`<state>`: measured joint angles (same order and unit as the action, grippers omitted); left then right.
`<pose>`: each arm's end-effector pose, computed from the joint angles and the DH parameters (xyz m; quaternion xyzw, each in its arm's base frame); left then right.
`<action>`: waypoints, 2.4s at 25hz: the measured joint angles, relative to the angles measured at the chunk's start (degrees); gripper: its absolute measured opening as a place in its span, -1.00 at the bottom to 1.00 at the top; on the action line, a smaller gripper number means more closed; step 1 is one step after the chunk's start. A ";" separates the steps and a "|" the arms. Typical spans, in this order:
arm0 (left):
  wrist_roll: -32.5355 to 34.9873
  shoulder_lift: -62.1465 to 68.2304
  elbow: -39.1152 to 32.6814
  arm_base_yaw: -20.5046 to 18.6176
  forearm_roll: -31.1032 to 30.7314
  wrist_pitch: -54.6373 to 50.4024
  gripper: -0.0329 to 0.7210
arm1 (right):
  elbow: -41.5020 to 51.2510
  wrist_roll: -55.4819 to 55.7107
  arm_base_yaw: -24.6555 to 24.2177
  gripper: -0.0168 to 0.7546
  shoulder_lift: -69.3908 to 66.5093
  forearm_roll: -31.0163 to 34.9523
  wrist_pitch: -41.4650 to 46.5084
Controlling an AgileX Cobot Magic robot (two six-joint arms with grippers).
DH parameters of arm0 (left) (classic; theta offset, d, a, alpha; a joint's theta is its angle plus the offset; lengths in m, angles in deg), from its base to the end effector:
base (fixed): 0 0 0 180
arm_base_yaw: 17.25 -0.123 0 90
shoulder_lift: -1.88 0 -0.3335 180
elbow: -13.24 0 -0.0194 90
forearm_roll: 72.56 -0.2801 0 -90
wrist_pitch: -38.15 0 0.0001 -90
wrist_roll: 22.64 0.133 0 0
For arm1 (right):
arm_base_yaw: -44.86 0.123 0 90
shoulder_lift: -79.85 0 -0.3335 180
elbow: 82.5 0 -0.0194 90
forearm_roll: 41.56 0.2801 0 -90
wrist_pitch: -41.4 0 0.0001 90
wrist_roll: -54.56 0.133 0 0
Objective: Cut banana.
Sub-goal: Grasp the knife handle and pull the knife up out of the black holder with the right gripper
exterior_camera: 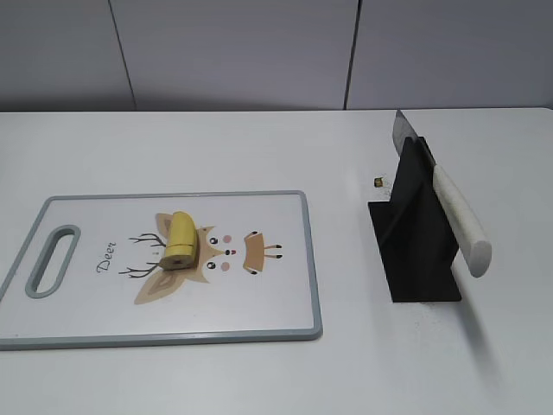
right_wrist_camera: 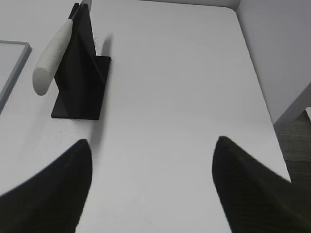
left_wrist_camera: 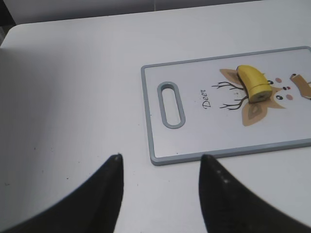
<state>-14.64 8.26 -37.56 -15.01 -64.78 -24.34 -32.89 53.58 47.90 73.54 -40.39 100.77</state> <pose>0.0077 -0.0163 0.2632 0.0801 0.8589 -0.0425 0.5041 0.0097 0.0029 0.2758 -0.0299 0.8442 0.0198 0.5349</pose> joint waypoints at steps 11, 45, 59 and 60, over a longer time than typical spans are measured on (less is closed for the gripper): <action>0.00 0.00 0.00 0.00 -0.04 0.00 0.39 | 0.00 0.00 0.00 0.55 0.00 0.00 0.00; 0.00 0.00 0.00 0.00 -0.04 0.00 0.39 | 0.00 -0.11 0.00 0.55 0.00 0.00 0.00; 0.00 0.00 0.00 0.00 -0.04 0.00 0.39 | -6.97 1.93 0.00 0.56 -21.03 3.20 0.42; 0.00 0.00 0.00 0.00 -0.04 0.00 0.39 | -7.83 1.93 0.00 0.56 -23.22 3.22 0.42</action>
<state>-14.64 8.26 -37.56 -15.01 -64.82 -24.34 -40.72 55.51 47.90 50.31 -37.18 101.20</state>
